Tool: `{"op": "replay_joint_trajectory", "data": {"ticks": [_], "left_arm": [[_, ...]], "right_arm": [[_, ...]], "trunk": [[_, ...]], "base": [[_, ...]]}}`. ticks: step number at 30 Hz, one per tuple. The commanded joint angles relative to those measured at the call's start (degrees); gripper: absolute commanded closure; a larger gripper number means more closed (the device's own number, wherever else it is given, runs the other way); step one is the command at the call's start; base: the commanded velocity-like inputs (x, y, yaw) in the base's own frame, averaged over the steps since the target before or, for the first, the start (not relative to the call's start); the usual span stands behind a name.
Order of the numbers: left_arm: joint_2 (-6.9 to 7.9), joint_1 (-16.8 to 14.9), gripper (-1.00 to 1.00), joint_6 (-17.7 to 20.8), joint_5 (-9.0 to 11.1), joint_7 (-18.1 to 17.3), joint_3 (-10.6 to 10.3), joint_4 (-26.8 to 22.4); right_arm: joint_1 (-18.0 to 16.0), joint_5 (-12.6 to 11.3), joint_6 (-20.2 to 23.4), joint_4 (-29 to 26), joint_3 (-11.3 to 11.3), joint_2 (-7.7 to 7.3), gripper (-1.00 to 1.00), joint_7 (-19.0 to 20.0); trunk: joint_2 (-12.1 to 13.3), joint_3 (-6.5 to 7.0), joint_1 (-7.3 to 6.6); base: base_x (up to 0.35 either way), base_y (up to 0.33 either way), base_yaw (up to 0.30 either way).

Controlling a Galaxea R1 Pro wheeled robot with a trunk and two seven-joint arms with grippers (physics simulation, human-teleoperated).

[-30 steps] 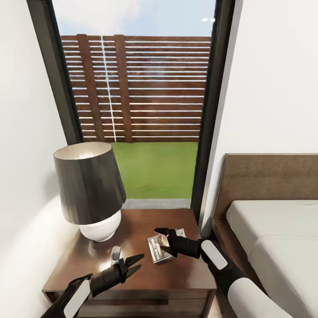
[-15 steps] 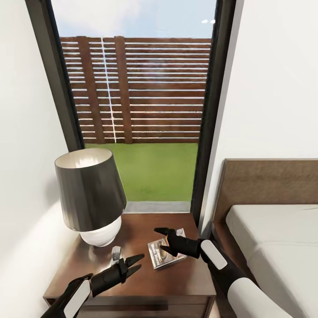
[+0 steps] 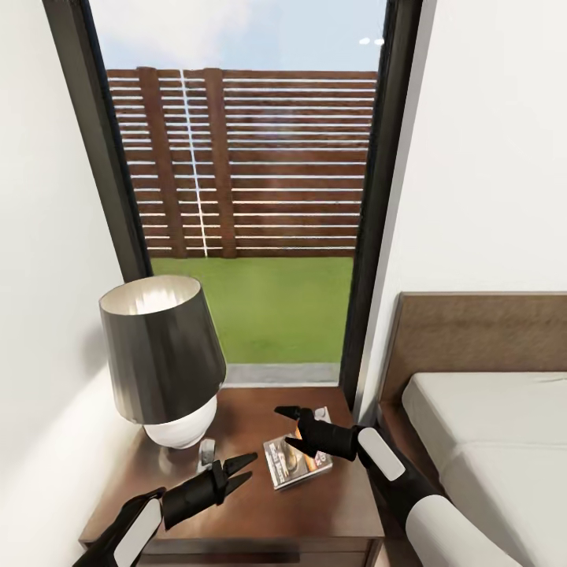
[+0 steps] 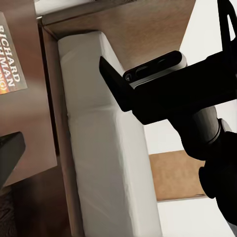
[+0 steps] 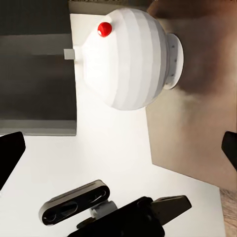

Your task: In the bedroom, move the book from the bed onto either nightstand, and place the two sandals side by side next to the bed.

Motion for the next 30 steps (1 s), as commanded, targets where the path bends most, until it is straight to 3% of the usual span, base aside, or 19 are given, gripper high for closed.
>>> {"op": "replay_joint_trajectory", "data": {"ticks": [1,5,13,17,20,24,30], "left_arm": [[0.06,0.0,-1.00,0.4,0.5,0.0,-0.2,0.0],[0.06,0.0,-1.00,0.4,0.1,0.0,-0.2,0.0],[-0.83,0.0,-1.00,0.4,-2.7,0.1,-0.2,0.1],[-0.96,0.0,-1.00,0.4,-3.1,0.1,-0.2,0.1],[-0.98,0.0,-1.00,0.3,-3.1,0.1,-0.2,0.1],[-0.99,0.0,-1.00,0.2,-3.2,0.2,-0.2,0.1],[-1.02,0.0,-1.00,0.2,-3.1,2.8,-0.2,0.1]], "right_arm": [[0.0,0.3,0.1,0.0,0.0,-0.01,-1.00,0.3],[0.0,0.3,0.0,0.0,0.2,-0.01,-1.00,0.3],[0.0,0.3,-0.6,0.0,1.5,-0.01,-1.00,0.3],[0.0,0.4,-5.1,0.1,1.7,0.00,-1.00,0.3],[0.0,0.5,-10.9,0.1,2.4,0.00,-1.00,0.3],[0.0,2.1,-17.5,0.2,7.3,-0.06,-1.00,0.2],[0.0,2.8,-19.0,0.1,9.6,-0.07,-1.00,0.3]], "trunk": [[0.4,0.13,-0.24],[2.0,0.85,-1.11],[5.2,2.28,-2.87],[6.8,3.00,-3.75],[8.0,3.54,-4.41],[9.6,4.26,-5.29],[12.0,5.33,-6.61]], "base": [[0.000,0.000,0.000],[0.000,0.000,0.000],[0.000,0.000,0.000],[0.000,0.000,0.000],[0.000,0.000,0.000],[0.000,0.000,0.000],[0.000,0.000,0.000]]}}
